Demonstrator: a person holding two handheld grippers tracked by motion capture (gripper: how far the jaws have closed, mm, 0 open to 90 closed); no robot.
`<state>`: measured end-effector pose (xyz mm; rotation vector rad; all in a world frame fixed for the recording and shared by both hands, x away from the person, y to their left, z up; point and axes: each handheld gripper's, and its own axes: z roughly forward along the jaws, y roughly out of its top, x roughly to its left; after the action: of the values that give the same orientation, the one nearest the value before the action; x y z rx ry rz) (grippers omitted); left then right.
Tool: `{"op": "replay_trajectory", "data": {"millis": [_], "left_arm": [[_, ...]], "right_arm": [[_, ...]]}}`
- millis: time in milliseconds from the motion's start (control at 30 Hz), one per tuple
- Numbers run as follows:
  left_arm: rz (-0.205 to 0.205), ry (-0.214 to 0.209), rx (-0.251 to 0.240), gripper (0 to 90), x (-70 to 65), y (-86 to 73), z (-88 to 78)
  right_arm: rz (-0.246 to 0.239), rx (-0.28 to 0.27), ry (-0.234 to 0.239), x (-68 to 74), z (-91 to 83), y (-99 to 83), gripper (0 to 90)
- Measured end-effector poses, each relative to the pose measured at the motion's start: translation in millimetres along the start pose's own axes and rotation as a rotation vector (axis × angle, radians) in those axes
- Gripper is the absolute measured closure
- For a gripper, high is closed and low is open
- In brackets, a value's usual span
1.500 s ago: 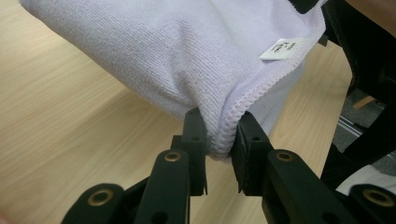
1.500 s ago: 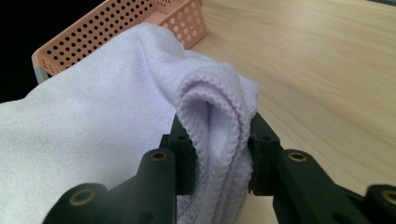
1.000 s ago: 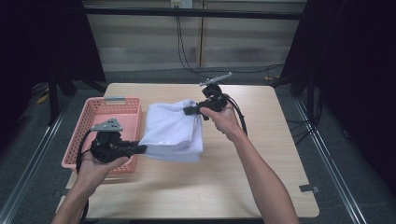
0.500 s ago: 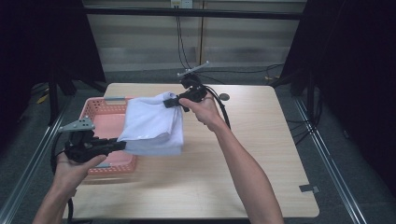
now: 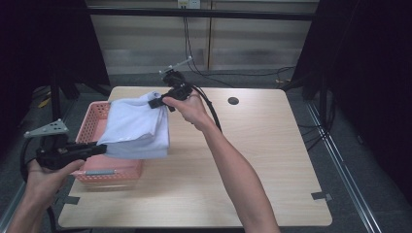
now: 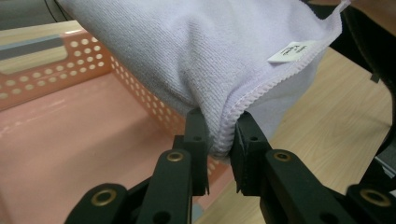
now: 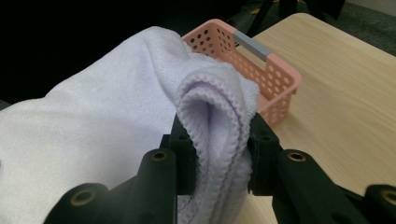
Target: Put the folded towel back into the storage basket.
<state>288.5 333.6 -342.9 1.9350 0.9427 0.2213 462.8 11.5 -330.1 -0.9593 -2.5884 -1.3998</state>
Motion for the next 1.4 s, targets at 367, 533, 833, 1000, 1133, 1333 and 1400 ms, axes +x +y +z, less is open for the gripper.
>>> {"op": "replay_trajectory", "data": {"millis": [367,533,833,1000,1133,1333,1400], "left_arm": [[-0.059,0.05,-0.022,78.3,24.7,-14.3,-28.7],[-0.073,0.068,-0.029,78.4,34.6,-17.0,-37.6],[-0.114,0.108,-0.003,78.5,54.4,-29.2,-47.6],[-0.138,0.121,0.018,78.5,61.7,-38.5,-42.7],[-0.158,0.123,0.026,78.5,64.8,-46.9,-33.9],[-0.17,0.134,0.066,78.4,68.6,-58.6,-20.3],[-0.184,0.134,0.066,78.4,69.3,-61.8,-15.2]], "right_arm": [[0.003,0.019,0.025,17.5,35.8,22.3,68.9],[0.005,0.021,0.025,23.9,47.7,34.8,68.9],[0.016,0.052,0.036,28.0,79.4,38.6,68.9],[0.029,0.068,0.03,26.2,95.0,32.6,68.9],[0.041,0.068,0.023,21.0,104.8,26.5,68.9],[0.041,0.07,0.013,14.6,120.5,11.0,68.8],[0.045,0.065,0.013,11.8,124.4,7.6,68.8]]}}
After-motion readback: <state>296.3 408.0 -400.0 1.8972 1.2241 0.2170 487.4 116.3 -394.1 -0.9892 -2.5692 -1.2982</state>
